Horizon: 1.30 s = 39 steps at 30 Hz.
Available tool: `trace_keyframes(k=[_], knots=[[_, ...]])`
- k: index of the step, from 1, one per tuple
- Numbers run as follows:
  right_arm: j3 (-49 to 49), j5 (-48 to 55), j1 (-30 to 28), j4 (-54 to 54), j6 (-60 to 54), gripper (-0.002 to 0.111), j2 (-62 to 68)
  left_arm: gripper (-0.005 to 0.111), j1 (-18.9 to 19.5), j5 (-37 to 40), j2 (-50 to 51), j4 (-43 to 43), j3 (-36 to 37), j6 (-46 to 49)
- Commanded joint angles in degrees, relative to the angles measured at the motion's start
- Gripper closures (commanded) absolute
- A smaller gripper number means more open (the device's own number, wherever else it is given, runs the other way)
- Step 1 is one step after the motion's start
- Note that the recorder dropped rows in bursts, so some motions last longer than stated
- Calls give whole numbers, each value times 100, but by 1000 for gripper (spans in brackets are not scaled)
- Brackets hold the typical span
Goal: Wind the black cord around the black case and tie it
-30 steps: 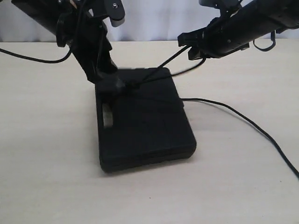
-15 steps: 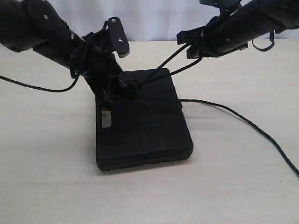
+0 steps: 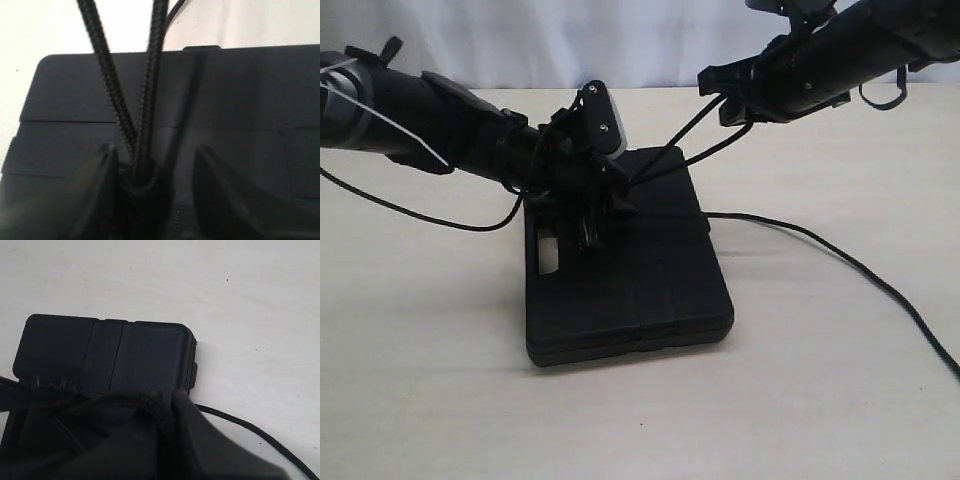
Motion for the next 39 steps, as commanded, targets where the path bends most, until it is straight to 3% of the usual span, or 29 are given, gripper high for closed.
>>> trace_keyframes(k=[1,3,7,13,17,20,27,30,39], knots=[[-27,-69,7,31,-44,103,-88,93,-10,-34,122,-192,-63,188],[-27,-82,7,31,-44,102,-88,107,-10,10,122,-208,-63,188],[-27,-61,7,-32,-44,99,-88,107,-10,190,122,-338,-63,188],[-425,472,-4,-514,398,69,-88,107,-10,199,122,-466,-63,188],[-949,1354,-15,-1246,671,49,-140,107,-10,286,122,-438,-63,188],[-1266,1871,-73,-1840,770,39,-321,107,-10,353,122,-137,-63,188],[-1297,2685,-678,-3330,1500,39,-759,107,-10,497,122,232,-67,188],[-930,2978,-994,-3476,1442,39,-741,107,-10,660,79,519,-105,188],[685,2387,-1060,-3488,-712,39,-294,107,-10,1275,-365,1205,-106,188]])
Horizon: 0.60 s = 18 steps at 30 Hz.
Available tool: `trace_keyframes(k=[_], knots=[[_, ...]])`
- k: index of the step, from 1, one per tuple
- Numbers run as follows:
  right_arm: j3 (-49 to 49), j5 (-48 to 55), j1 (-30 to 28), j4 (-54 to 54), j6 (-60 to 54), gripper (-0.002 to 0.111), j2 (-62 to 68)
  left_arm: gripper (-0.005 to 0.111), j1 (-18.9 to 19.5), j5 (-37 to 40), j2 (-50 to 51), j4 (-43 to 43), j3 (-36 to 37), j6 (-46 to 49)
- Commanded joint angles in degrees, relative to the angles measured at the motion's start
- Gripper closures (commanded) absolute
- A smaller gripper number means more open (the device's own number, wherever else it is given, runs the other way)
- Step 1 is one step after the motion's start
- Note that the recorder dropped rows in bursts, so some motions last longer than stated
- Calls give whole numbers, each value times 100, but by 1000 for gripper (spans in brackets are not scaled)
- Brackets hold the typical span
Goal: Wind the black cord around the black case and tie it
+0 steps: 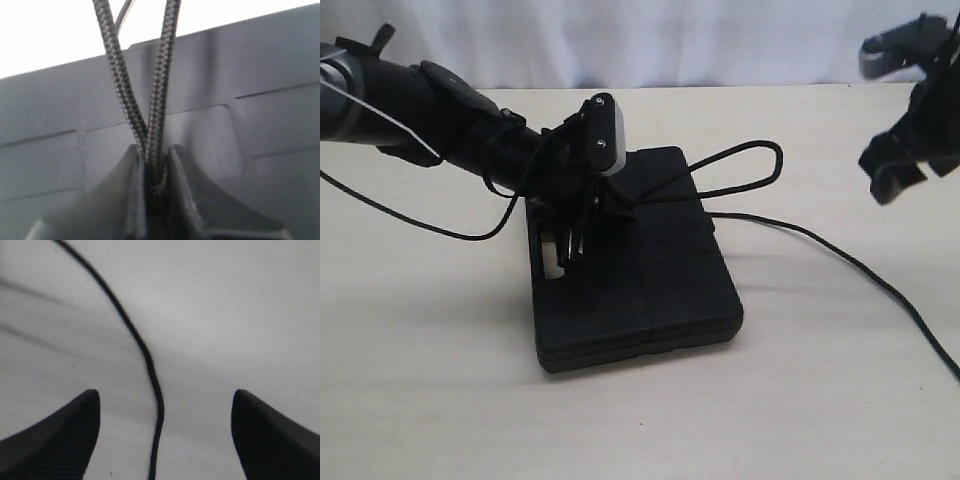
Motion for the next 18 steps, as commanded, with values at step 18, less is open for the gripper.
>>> trace_keyframes(k=[18], knots=[[633,-1272,-9,-792,188,79,2002,107,-10,311,-247,1196,-62,179]])
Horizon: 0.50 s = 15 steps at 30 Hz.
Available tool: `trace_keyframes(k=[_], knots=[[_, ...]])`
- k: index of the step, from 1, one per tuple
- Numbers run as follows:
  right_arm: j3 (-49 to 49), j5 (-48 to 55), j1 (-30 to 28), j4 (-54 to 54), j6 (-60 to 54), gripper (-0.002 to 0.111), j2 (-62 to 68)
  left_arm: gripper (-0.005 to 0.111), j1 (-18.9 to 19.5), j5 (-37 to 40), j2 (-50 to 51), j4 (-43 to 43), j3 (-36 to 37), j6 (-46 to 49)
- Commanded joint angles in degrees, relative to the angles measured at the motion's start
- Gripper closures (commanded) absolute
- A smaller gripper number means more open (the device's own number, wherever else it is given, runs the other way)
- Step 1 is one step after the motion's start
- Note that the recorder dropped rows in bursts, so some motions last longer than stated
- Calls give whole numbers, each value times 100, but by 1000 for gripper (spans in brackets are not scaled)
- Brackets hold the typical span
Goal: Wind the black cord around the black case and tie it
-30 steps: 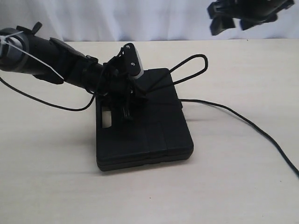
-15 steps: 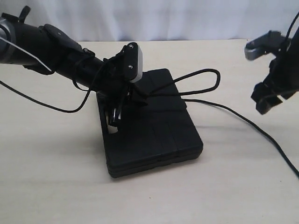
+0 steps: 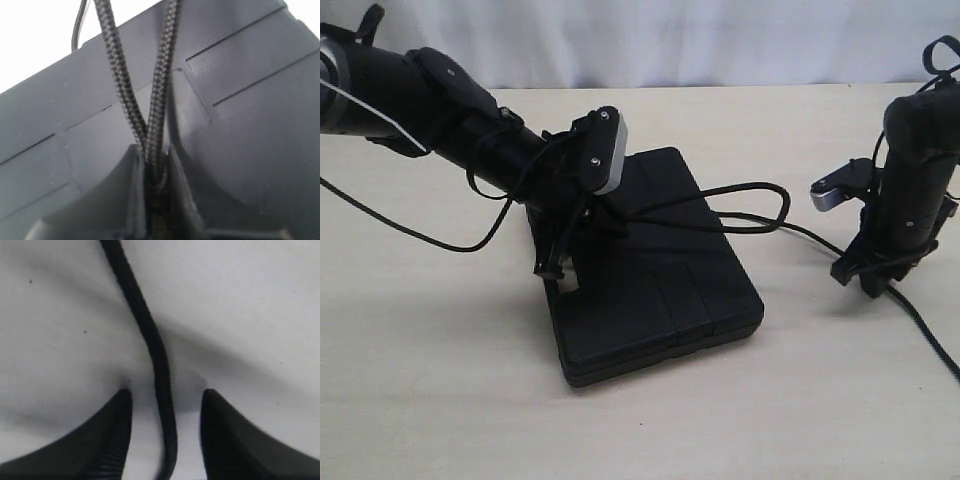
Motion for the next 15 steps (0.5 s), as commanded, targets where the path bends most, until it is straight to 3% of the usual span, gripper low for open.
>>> trace_keyframes(k=[1,5,11,15], knots=[[-17,-261,-9,-61,76,84,104,107,-10,-42,-57,171,-49,179],[-17,-316,-9,-61,87,104,104,107,-10,90,-57,129,-49,179],[-80,-217,-9,292,75,104,90,107,-10,376,-57,129,-49,179],[-439,105,-9,1493,-341,104,-71,107,-10,402,-57,298,-37,179]])
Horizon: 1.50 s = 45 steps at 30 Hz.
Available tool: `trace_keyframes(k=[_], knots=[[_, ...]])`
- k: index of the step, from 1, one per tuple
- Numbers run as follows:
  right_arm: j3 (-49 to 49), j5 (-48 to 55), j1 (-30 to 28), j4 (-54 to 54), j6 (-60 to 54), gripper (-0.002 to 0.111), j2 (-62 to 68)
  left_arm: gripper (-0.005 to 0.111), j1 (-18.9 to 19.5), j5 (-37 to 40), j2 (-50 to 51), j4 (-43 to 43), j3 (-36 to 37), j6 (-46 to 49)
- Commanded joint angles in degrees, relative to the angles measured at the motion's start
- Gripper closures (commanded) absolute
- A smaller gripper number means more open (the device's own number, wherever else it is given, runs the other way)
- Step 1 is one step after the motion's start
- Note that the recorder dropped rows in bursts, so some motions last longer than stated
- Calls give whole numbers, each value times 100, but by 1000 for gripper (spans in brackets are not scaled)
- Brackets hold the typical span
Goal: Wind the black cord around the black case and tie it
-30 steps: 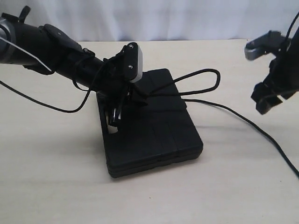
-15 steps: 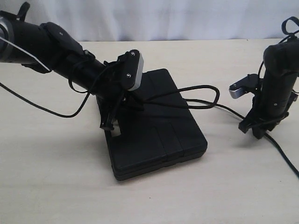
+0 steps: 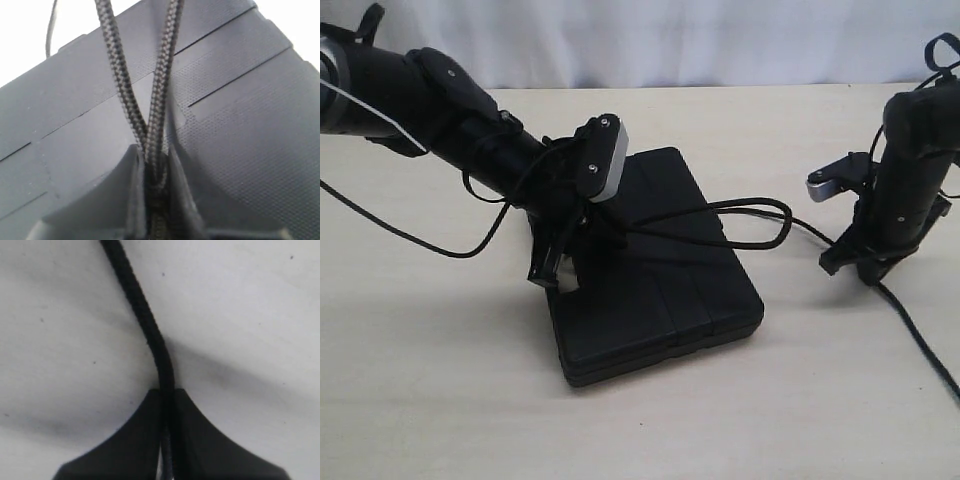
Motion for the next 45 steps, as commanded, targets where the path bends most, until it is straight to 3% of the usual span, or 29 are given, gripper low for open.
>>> trace_keyframes(k=[1,7,19,23,28,34,38,45], knots=[[-411,303,-9,1576,-571,104,-161,107,-10,90,-57,361,-37,179],[-1126,523,-9,4064,-895,104,-214,107,-36,-781,-57,1119,-37,179],[-1792,109,-9,4576,-426,104,-152,107,-915,-2784,-69,3517,-37,179],[-1792,-343,-9,3732,317,95,174,107,-939,-2935,-85,3587,-37,179],[-1792,-202,-9,2528,714,62,515,107,-939,-2937,-82,3576,-37,179],[-2000,879,-9,984,1404,65,411,107,-939,-2885,-82,3521,-37,169],[-1855,1111,2,975,1430,65,444,107,-939,-2885,-82,3531,-37,170],[-1180,539,129,1004,1597,65,444,107,-939,-2885,-71,3531,-37,170]])
